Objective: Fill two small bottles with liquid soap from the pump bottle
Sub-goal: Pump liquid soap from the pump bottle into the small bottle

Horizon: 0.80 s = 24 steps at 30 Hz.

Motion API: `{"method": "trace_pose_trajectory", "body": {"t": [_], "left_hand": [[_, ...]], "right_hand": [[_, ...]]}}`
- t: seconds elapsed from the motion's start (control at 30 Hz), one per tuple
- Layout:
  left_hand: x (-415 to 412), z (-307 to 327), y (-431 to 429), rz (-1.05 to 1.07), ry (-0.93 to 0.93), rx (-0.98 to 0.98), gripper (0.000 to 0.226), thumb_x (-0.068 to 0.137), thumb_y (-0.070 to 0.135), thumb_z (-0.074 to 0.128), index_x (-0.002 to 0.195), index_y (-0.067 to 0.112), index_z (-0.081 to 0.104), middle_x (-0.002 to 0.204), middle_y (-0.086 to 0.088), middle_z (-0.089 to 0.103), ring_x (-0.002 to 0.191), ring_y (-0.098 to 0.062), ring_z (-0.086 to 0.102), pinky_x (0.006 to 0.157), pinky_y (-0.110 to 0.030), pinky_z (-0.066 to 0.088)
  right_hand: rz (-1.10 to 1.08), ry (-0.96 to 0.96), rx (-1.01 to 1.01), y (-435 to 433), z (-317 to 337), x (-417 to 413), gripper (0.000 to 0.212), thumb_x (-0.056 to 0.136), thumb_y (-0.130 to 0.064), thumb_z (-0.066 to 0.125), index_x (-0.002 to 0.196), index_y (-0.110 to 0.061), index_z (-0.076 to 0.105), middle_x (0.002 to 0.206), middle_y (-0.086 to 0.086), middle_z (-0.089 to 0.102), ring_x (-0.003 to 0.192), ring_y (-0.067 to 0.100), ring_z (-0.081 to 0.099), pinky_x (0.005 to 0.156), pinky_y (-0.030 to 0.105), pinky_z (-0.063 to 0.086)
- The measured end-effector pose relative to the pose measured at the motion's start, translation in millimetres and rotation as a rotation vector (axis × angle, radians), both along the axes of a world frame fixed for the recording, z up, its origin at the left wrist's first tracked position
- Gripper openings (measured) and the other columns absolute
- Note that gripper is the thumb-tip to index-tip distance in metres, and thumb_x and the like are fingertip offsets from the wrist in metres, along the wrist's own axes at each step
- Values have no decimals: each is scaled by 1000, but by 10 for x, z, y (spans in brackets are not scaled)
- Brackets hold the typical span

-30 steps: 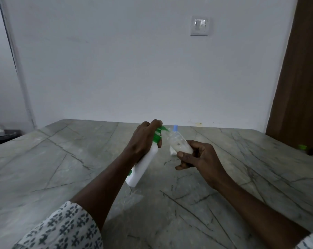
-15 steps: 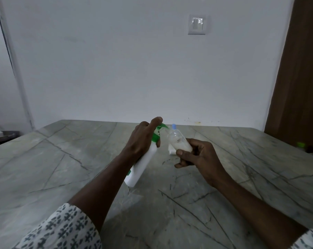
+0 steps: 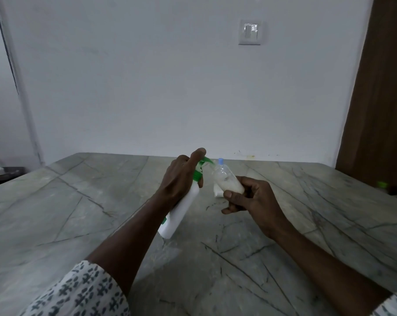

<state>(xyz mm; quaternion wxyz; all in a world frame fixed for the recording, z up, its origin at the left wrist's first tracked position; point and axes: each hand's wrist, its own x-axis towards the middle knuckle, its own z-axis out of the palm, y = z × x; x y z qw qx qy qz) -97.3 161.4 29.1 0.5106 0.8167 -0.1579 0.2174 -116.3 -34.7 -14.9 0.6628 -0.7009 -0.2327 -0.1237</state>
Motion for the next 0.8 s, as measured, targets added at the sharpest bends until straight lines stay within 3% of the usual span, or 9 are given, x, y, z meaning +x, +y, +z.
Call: {"method": "trace_pose_trajectory", "body": {"t": [0.17,0.33,0.6,0.8], "left_hand": [[-3,3,1,-7,5,-10,72,90,59,36,47,8,61,55,-10,66,59,-24,61,89,-55,51],[8,3,19,-14,-19,-44,57,95,35,37,45,14,58,56,-10,65,62,-26,57,87,-59,49],[-15,0,4,24,-28,14,74,89,61,34,45,9,62,55,-8,67,59,-21,62,89,-51,52],[-33,15,5,20,-35,35,74,91,59,33,46,8,62,55,-8,66,59,-21,62,87,-46,52]], "right_hand": [[-12,-8,-13,-3,-9,11,46,81,-2,73,125,4,60,98,18,72,65,28,70,71,52,61],[3,1,-44,4,-39,13,45,81,-2,73,124,4,61,88,13,73,61,25,70,71,53,61],[13,-2,2,0,-15,14,44,81,-2,73,123,4,62,94,22,71,63,27,69,70,51,61],[10,-3,9,-9,-32,30,43,81,-2,73,122,3,62,92,22,71,62,27,69,69,50,61]]}}
